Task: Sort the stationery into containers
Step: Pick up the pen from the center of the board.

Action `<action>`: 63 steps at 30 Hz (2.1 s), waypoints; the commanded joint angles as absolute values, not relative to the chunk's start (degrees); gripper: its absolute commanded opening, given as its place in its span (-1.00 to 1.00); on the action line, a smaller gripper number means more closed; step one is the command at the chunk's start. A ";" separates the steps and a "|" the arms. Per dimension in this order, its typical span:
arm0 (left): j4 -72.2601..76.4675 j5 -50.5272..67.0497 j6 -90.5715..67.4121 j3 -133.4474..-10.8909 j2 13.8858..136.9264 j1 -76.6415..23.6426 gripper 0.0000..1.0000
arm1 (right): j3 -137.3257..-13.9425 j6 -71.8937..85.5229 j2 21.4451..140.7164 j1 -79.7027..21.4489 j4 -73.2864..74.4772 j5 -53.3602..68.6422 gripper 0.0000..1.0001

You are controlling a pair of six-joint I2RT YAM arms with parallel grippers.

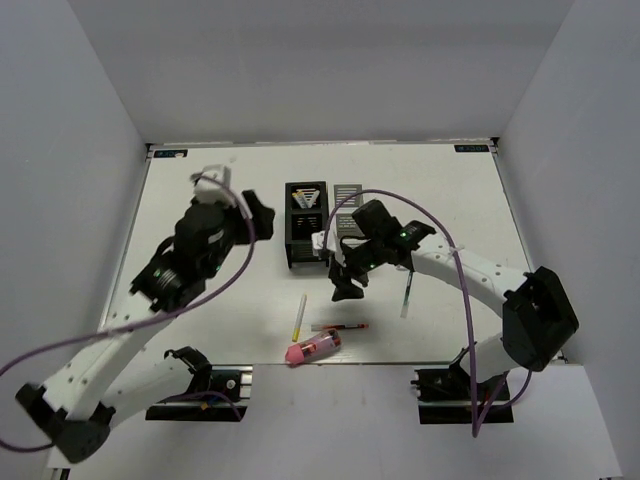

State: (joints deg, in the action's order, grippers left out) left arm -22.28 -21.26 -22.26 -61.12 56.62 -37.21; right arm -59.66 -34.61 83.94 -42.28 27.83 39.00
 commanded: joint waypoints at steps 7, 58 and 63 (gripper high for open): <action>-50.35 -17.40 -47.02 -49.05 45.09 -37.09 0.81 | -72.58 -75.45 94.90 -50.35 38.13 36.22 0.32; -68.47 -25.22 -58.89 -51.94 32.17 -37.09 0.85 | -93.15 -69.10 110.22 -63.02 45.62 35.59 -1.00; -67.85 -26.89 -58.36 -53.00 32.17 -37.09 0.85 | -97.12 -60.65 103.04 -60.82 43.52 41.22 -1.00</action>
State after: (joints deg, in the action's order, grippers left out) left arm -68.53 -24.03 -57.28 -50.98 32.42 -37.19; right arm -94.17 -67.75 110.52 -61.89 44.95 35.00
